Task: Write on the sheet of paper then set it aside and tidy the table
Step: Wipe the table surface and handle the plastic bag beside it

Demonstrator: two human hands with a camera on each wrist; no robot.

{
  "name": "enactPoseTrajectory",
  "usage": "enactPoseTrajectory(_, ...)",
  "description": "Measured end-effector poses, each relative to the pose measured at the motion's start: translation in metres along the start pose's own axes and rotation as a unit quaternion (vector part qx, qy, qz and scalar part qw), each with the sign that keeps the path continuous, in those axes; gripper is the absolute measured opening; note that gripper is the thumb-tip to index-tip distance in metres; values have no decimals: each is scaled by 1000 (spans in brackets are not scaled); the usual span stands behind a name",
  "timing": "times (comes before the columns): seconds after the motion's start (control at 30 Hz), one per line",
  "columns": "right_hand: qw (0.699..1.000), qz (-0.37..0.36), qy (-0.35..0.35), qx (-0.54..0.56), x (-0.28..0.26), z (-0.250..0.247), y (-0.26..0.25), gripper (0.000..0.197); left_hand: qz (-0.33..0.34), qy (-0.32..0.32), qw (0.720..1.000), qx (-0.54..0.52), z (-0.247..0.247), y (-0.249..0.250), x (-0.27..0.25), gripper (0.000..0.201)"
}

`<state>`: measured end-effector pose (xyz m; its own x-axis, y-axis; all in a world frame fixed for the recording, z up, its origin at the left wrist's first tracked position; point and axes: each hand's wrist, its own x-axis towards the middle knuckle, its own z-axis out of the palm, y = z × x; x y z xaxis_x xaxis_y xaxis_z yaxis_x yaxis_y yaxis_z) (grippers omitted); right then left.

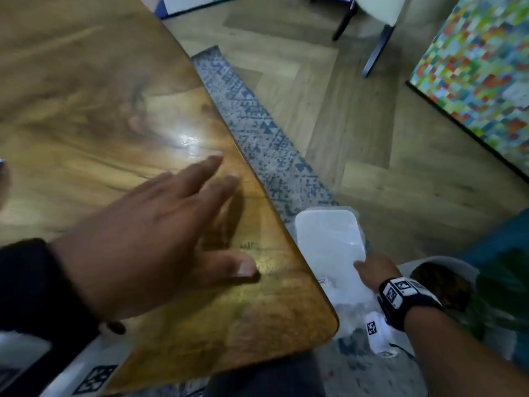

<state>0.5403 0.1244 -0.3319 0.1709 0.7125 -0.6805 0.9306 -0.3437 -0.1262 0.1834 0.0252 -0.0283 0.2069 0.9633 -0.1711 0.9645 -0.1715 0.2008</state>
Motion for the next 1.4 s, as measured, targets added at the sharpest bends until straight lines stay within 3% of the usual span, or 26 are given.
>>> enactPoseTrajectory(0.03,1000,-14,9,-6,-10,-13,-3,37,-41,-19,999,-4,-7,-9,-13,104)
enactPoseTrajectory(0.07,999,-26,20,-11,-22,-26,-6,37,-61,19,998,-16,-1,-27,-25,113)
enactPoseTrajectory(0.13,998,-51,45,-18,-46,-53,-15,37,-152,32,985,-76,-1,-49,-54,132)
enactPoseTrajectory(0.2,994,-79,63,-46,-71,-78,-27,37,-232,-6,966,-111,2,-61,-72,145)
enactPoseTrajectory(0.43,979,-104,125,-122,-127,-148,-66,45,-319,-28,945,-71,33,-74,-94,123)
enactPoseTrajectory(0.67,968,-109,150,-168,-149,-173,-84,28,-314,4,949,-34,62,-44,-87,123)
enactPoseTrajectory(0.83,965,-102,152,-187,-154,-179,-96,44,-196,-32,980,-28,69,13,-56,123)
enactPoseTrajectory(0.93,962,-105,154,-201,-154,-176,-105,41,-95,-65,989,-94,54,38,-47,113)
enactPoseTrajectory(1.0,960,-115,148,-210,-153,-175,-111,36,-71,-58,985,-148,35,38,-52,107)
enactPoseTrajectory(1.07,959,-120,144,-214,-152,-175,-115,34,-111,-30,983,-146,22,14,-58,109)
enactPoseTrajectory(1.13,957,-121,145,-218,-151,-175,-118,33,-203,-24,972,-119,18,-23,-64,123)
enactPoseTrajectory(1.2,957,-122,148,-220,-150,-175,-122,34,-272,-59,956,-90,23,-49,-71,128)
enactPoseTrajectory(1.27,956,-126,144,-222,-148,-174,-125,35,-279,-87,955,-53,35,-47,-76,121)
enactPoseTrajectory(1.4,956,-130,143,-221,-147,-173,-130,34,-229,-64,971,-7,58,6,-66,123)
